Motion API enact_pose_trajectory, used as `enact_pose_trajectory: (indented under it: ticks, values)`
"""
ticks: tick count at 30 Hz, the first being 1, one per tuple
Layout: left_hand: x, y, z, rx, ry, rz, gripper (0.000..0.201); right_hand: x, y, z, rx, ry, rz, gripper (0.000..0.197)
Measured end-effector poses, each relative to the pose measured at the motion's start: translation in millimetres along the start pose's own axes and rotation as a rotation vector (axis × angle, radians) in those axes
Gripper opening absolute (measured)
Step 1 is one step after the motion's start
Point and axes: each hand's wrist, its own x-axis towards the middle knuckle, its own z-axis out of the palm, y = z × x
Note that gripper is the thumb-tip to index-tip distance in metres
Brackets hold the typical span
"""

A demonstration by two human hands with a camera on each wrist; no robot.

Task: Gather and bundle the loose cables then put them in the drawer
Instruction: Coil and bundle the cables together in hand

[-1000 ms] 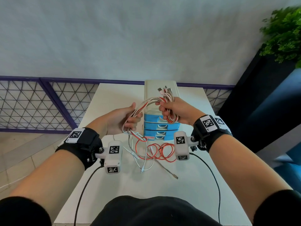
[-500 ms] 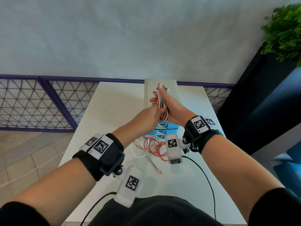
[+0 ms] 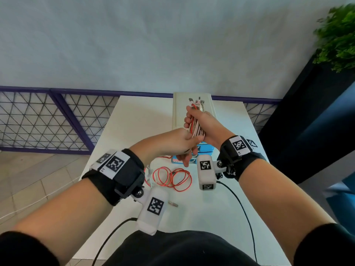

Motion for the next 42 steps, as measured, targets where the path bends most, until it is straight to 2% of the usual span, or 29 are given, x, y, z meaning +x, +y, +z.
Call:
enact_pose_trajectory:
  ticks: [4, 6, 9, 13, 15, 17, 22, 25, 27, 31, 34, 36, 39, 41, 42]
  values:
    - [2, -22, 10, 0.136, -0.108, 0.042, 0.038, 0, -3, -2, 0.231, -0.100, 0.016, 0.040]
    - [5, -33, 19, 0.148, -0.043, 0.068, 0.035, -5, -7, 3, 0.297, -0.119, 0.023, 0.043]
    - [9, -38, 25, 0.156, 0.073, 0.131, 0.026, -10, -9, 10, 0.338, -0.058, 0.048, 0.047]
    - [9, -39, 24, 0.264, 0.129, 0.244, 0.012, -11, -9, 13, 0.286, 0.006, 0.090, 0.050]
    - [10, -43, 25, 0.249, 0.138, 0.281, 0.012, -12, -8, 12, 0.254, 0.034, 0.082, 0.051]
    - [12, -50, 26, 0.124, 0.110, 0.254, 0.017, -12, -8, 8, 0.231, 0.045, 0.058, 0.051]
    - [-2, -72, 17, -0.551, -0.090, 0.064, 0.026, -12, -19, -9, 0.238, 0.078, 0.003, 0.051]
    - [-4, -86, 8, -0.705, -0.119, -0.017, 0.027, -13, -24, -16, 0.294, 0.096, -0.030, 0.052]
    - [-1, -90, 4, -0.609, -0.120, -0.041, 0.024, -13, -24, -16, 0.307, 0.119, -0.055, 0.051]
    - [4, -94, 3, 0.001, -0.063, -0.024, 0.017, -14, -22, -11, 0.292, 0.141, -0.092, 0.050]
    - [7, -101, 5, 0.116, 0.011, -0.006, 0.025, -13, -20, -8, 0.283, 0.162, -0.108, 0.050]
    - [8, -108, 7, 0.008, 0.082, 0.030, 0.021, -12, -21, -8, 0.288, 0.180, -0.123, 0.049]
    - [1, -112, 9, -0.512, 0.168, 0.055, 0.022, -9, -25, -11, 0.305, 0.207, -0.148, 0.049]
    - [-4, -110, 11, -0.824, 0.149, 0.027, 0.027, -8, -28, -12, 0.304, 0.214, -0.158, 0.049]
    - [-5, -109, 12, -0.909, 0.142, 0.023, 0.027, -8, -28, -12, 0.300, 0.215, -0.161, 0.049]
